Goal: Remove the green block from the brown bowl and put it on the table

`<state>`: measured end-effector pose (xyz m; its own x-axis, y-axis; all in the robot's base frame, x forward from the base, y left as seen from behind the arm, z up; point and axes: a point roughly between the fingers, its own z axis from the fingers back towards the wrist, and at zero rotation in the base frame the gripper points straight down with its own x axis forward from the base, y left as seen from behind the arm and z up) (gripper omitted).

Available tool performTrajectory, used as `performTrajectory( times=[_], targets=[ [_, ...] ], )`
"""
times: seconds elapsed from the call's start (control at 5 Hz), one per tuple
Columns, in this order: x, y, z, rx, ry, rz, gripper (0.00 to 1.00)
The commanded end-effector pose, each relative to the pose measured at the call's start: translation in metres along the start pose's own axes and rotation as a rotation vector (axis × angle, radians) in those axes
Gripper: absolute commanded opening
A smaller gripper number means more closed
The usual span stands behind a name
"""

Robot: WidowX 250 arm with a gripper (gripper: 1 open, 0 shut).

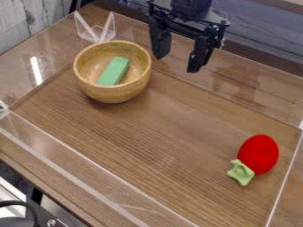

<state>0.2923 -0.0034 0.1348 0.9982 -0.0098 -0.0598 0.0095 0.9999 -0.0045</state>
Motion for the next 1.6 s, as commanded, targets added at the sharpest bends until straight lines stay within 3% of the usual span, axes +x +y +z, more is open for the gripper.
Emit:
performTrajectory(
  times=[0.0, 0.2, 0.4, 0.6, 0.8, 1.4],
  targets=[
    [-0.002, 0.017, -0.004, 0.007, 0.011, 0.01, 1.0],
    [-0.014, 0.044, -0.01, 0.014, 0.006, 0.028, 1.0],
    [-0.021, 0.076, -0.01, 0.017, -0.02, 0.035, 1.0],
    [-0.017, 0.103, -0.011, 0.02, -0.047, 0.055, 1.0],
    [-0.006, 0.117, -0.023, 0.02, -0.071, 0.065, 1.0],
    [0.02, 0.136, -0.054, 0.021, -0.11, 0.091, 1.0]
  ],
)
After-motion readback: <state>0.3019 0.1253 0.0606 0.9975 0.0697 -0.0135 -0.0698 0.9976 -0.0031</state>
